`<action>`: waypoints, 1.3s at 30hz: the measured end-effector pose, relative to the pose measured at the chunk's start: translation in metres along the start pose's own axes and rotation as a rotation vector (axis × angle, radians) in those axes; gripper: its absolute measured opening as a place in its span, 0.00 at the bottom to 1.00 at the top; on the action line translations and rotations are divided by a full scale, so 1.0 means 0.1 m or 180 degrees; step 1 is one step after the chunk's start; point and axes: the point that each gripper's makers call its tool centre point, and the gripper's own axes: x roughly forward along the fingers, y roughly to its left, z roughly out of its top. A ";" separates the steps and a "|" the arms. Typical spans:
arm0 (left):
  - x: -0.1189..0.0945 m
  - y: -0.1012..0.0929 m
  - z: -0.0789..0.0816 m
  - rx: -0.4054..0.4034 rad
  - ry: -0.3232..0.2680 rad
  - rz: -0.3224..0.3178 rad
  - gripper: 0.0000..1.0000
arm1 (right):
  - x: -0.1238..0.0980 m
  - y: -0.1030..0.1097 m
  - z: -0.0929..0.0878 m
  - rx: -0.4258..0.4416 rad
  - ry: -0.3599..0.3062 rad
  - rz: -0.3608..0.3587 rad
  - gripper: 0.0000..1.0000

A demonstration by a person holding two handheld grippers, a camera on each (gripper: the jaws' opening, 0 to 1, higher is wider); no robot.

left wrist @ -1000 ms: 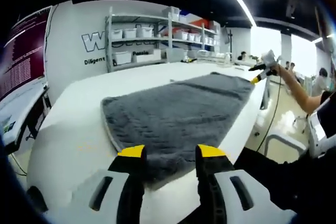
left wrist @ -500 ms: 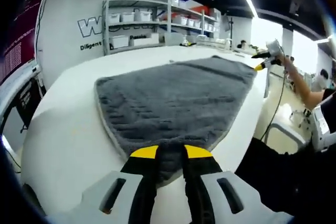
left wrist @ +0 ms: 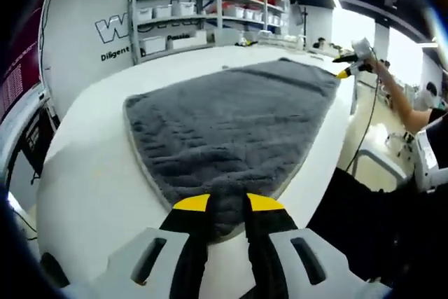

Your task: Open the folded towel by lifting each exposed corner and separating the folded layers until the towel lies flat within the target outline without major curled edges

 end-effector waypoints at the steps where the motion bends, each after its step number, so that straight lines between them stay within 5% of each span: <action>1: 0.01 0.03 0.09 0.0036 -0.0123 0.0071 0.26 | 0.01 -0.01 0.04 0.0002 -0.0027 0.0000 0.71; 4: 0.04 0.00 0.33 -0.0016 -0.0426 0.0006 0.32 | 0.08 -0.03 0.12 0.0045 -0.0067 0.0021 0.66; 7: 0.12 -0.02 0.58 -0.0165 -0.0676 -0.0054 0.53 | 0.22 -0.02 0.23 0.0209 -0.0177 0.0160 0.68; 10: 0.27 -0.01 0.68 -0.0225 -0.0667 -0.0107 0.72 | 0.34 -0.05 0.41 0.0236 -0.0411 0.0242 0.73; 17: 0.59 0.14 0.98 -0.0460 -0.0826 -0.0167 0.91 | 0.68 -0.09 0.60 0.0378 -0.0638 0.0428 0.84; 28: 1.03 0.45 1.12 -0.0336 -0.0681 -0.0062 0.99 | 1.22 -0.40 0.76 0.0442 -0.0615 0.0320 0.99; 32: 1.13 0.71 1.17 -0.0299 -0.0684 0.0178 0.99 | 1.40 -0.43 0.77 0.0490 -0.0526 0.0429 0.99; 39: 1.30 0.99 1.31 -0.0294 -0.0736 0.0190 0.98 | 1.62 -0.59 0.89 0.0625 -0.0568 0.0370 0.98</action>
